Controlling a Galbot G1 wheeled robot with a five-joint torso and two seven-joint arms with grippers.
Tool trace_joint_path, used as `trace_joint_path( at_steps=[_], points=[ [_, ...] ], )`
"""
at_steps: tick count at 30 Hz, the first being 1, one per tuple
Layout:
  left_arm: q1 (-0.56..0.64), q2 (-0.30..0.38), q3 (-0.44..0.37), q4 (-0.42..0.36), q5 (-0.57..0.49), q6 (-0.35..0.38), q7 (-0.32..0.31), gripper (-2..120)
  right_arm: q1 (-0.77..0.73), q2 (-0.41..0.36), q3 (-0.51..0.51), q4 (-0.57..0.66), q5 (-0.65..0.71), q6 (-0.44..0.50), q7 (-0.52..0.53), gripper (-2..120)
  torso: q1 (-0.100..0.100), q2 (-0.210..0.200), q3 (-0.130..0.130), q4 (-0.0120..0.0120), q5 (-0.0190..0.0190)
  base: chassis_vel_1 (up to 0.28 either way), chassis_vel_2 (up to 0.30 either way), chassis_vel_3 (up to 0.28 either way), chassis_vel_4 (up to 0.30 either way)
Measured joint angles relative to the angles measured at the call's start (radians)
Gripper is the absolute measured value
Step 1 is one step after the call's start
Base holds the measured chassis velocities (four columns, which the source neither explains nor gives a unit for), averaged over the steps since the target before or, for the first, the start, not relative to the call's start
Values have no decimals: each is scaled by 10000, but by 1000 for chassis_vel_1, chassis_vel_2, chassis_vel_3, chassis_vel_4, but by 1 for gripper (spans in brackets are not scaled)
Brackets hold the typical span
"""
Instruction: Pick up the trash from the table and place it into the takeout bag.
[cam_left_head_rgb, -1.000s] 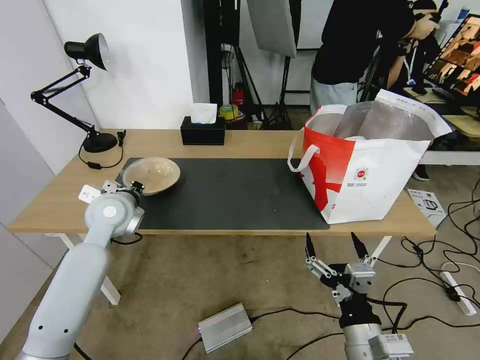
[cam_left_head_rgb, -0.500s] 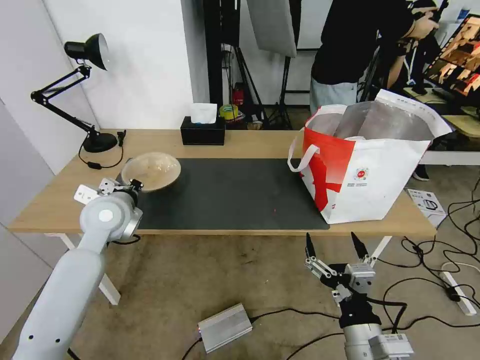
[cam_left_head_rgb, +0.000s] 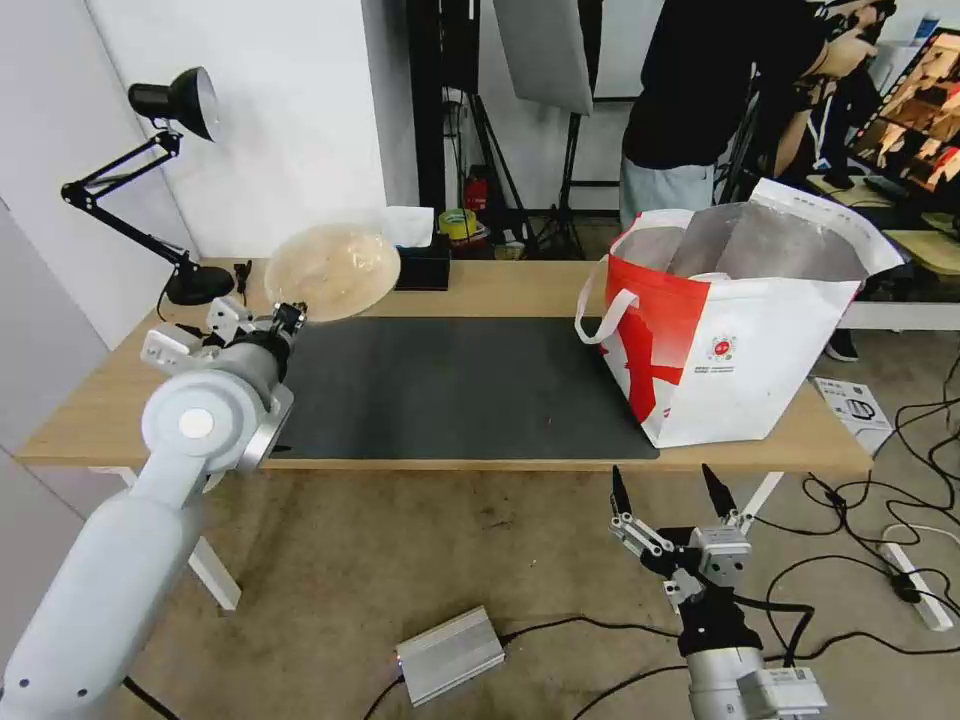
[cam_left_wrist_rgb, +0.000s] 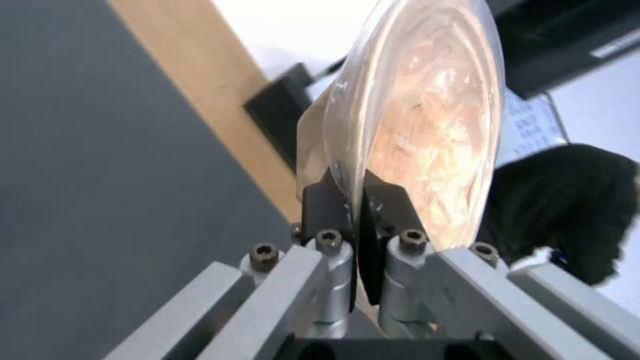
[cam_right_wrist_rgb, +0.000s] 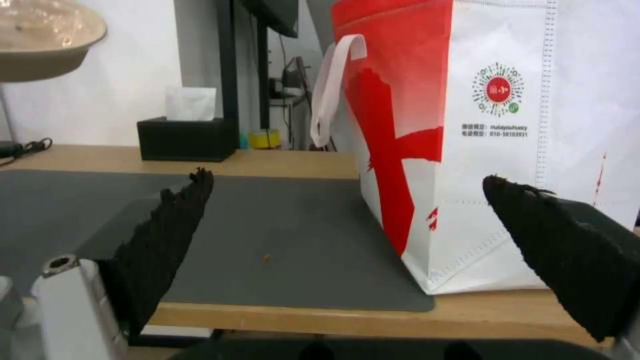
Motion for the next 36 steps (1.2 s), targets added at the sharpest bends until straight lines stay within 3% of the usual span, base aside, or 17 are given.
trace_joint_path(
  at_steps=[5,10,14,25,36],
  points=[
    [-24,524,576,-320,358,-359,1692,0,0,0,0,0,0,0,0,100,0,0,0,1,0,0,0,0,0],
    [-188,655,896,-512,452,-557,2266,0,0,0,0,0,0,0,0,100,0,1,0,1,1,0,0,0,0],
    [-747,509,1690,-470,792,-921,2927,0,0,0,0,0,0,0,0,100,0,0,0,0,0,0,0,0,0],
    [-2091,125,3354,158,1128,-1154,3104,0,0,0,-1,0,0,0,0,100,0,0,0,-1,1,0,0,0,0],
    [-4084,-769,5411,1415,1348,-1436,3156,0,0,0,0,0,0,0,0,100,1,0,0,-1,2,0,0,0,0]
  ],
)
